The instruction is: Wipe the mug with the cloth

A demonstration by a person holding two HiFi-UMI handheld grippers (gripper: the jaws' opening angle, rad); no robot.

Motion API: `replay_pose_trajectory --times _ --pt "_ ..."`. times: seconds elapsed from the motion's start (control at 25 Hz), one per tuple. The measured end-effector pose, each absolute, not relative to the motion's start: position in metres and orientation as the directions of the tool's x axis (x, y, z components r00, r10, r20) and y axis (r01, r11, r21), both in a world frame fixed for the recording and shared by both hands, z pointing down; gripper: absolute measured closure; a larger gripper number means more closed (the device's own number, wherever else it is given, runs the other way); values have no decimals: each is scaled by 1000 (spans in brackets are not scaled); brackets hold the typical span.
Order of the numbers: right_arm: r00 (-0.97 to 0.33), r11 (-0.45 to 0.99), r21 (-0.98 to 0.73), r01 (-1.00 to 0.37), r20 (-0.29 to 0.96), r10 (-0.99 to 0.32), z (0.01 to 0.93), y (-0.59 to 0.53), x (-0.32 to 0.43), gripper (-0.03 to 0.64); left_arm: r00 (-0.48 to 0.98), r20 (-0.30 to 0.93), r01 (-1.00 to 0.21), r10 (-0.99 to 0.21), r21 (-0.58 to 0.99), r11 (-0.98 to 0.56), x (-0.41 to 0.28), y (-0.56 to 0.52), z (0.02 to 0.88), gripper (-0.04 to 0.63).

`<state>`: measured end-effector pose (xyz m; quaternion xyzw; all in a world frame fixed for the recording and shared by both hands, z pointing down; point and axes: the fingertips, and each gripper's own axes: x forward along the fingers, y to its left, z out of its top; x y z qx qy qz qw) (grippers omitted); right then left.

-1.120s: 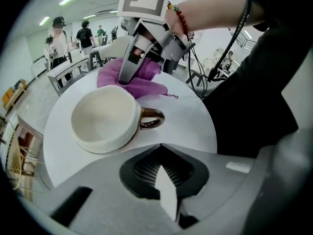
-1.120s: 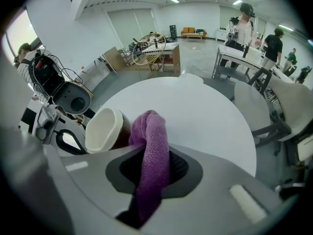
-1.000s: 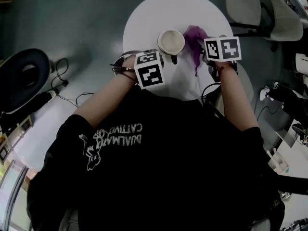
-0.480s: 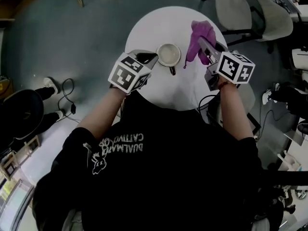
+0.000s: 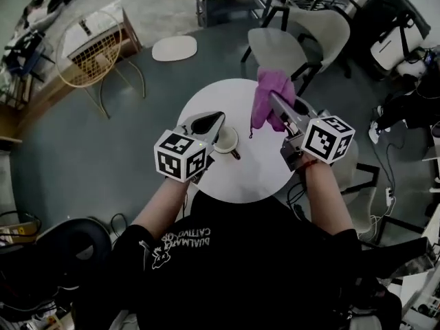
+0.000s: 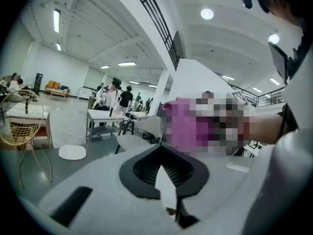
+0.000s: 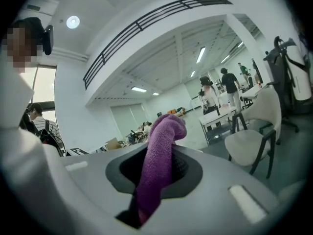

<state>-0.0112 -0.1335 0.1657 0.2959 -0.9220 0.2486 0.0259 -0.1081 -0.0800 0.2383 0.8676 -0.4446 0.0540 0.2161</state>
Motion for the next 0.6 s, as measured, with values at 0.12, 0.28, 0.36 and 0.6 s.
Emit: replay_pose_trajectory --times 0.12,0.28,0.36,0.6 --pt "-817 720 -413 -558 119 -565 116 -110 25 557 613 217 -780 -760 323 -536 -84 -77 199 592" --pt "-828 781 -315 -539 25 -561 61 -77 33 557 620 90 -737 -779 406 -540 -84 -62 157 592" --pt "-829 805 -264 -531 -33 -558 32 -60 31 557 621 50 -728 -783 409 -551 -91 -48 135 592" --pt "-820 820 -230 -524 -123 -559 -3 -4 100 557 587 12 -777 -809 287 -560 -43 9 92 592"
